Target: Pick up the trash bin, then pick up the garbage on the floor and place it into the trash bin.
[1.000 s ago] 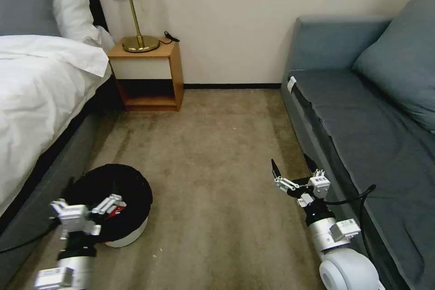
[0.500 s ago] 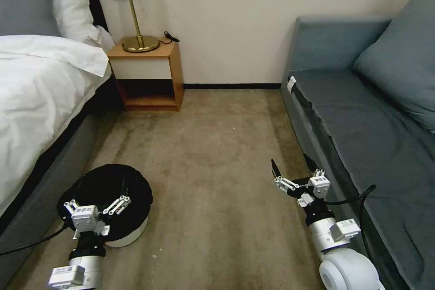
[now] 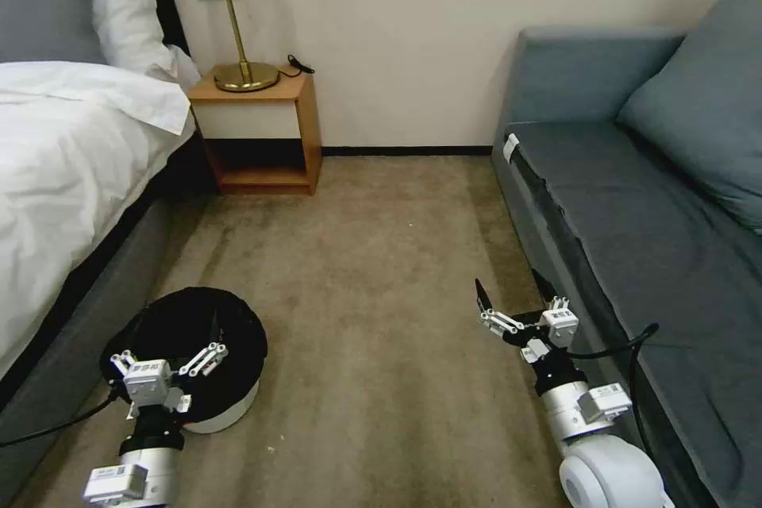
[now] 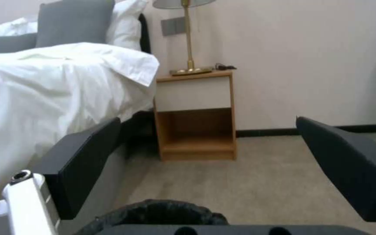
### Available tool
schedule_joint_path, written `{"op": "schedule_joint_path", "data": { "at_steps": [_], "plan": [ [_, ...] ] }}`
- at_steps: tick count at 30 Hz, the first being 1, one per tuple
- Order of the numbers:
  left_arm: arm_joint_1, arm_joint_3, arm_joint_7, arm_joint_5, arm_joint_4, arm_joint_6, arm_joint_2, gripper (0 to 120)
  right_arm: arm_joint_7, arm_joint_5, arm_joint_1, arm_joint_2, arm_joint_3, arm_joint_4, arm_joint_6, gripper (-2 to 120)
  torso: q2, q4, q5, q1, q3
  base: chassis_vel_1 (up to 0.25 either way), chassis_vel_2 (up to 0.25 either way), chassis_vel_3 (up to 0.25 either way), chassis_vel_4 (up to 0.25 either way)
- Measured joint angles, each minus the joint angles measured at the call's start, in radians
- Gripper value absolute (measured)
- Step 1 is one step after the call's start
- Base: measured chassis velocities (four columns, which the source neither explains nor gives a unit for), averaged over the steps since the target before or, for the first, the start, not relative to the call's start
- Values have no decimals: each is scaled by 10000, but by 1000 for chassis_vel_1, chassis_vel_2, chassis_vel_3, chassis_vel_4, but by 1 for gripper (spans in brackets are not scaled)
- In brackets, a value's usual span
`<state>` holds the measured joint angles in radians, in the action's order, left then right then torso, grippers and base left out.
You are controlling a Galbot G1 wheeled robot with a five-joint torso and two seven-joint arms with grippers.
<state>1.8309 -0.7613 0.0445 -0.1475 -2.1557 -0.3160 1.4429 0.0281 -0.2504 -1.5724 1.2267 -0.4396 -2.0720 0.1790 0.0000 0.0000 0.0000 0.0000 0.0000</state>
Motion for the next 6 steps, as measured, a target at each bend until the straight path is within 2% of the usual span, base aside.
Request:
{"op": "schedule_joint_path", "data": {
  "at_steps": [6],
  "plan": [
    [-1, -4, 2, -7, 3, 4, -2, 100, 0, 0, 0, 0, 0, 0, 0, 100, 0, 0, 0, 0, 0, 0, 0, 0, 0]
  ]
}}
